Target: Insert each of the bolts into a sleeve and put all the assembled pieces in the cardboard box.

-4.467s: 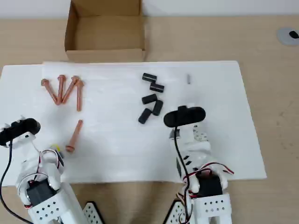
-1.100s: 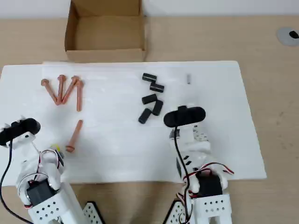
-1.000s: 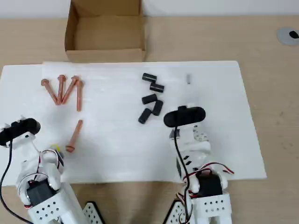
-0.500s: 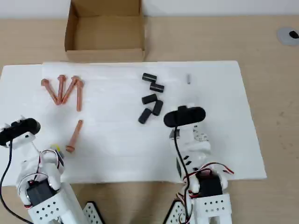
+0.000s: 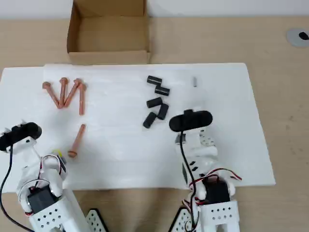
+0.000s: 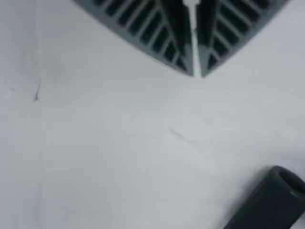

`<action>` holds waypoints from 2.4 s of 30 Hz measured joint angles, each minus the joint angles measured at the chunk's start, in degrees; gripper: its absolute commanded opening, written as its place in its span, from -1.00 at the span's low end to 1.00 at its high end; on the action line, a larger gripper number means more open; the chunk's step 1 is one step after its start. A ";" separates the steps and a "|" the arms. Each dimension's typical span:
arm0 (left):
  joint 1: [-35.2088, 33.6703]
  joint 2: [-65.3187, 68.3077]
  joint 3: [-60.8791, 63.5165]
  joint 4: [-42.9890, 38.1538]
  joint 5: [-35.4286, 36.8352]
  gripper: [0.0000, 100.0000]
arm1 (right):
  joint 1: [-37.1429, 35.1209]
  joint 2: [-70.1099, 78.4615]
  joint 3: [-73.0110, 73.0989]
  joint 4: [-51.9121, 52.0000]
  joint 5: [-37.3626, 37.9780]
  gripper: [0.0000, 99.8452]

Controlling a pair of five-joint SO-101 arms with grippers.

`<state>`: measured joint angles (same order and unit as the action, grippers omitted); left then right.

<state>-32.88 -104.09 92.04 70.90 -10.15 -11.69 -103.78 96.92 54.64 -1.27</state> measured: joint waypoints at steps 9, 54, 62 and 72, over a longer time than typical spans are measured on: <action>0.00 0.00 0.00 0.00 0.00 -0.73 | 0.00 0.00 0.00 0.00 0.00 -0.98; 3.69 0.00 0.00 0.00 -0.09 -0.73 | 0.00 0.00 0.00 0.00 0.00 -0.98; 3.78 0.00 0.00 0.00 -0.09 -0.73 | 0.00 0.00 0.00 0.00 0.00 -0.98; 3.78 0.00 0.18 0.00 -7.38 -0.73 | 0.00 0.00 0.00 0.00 0.00 -0.98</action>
<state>-29.10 -104.09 92.22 70.90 -17.54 -11.69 -103.78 96.92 54.64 -1.27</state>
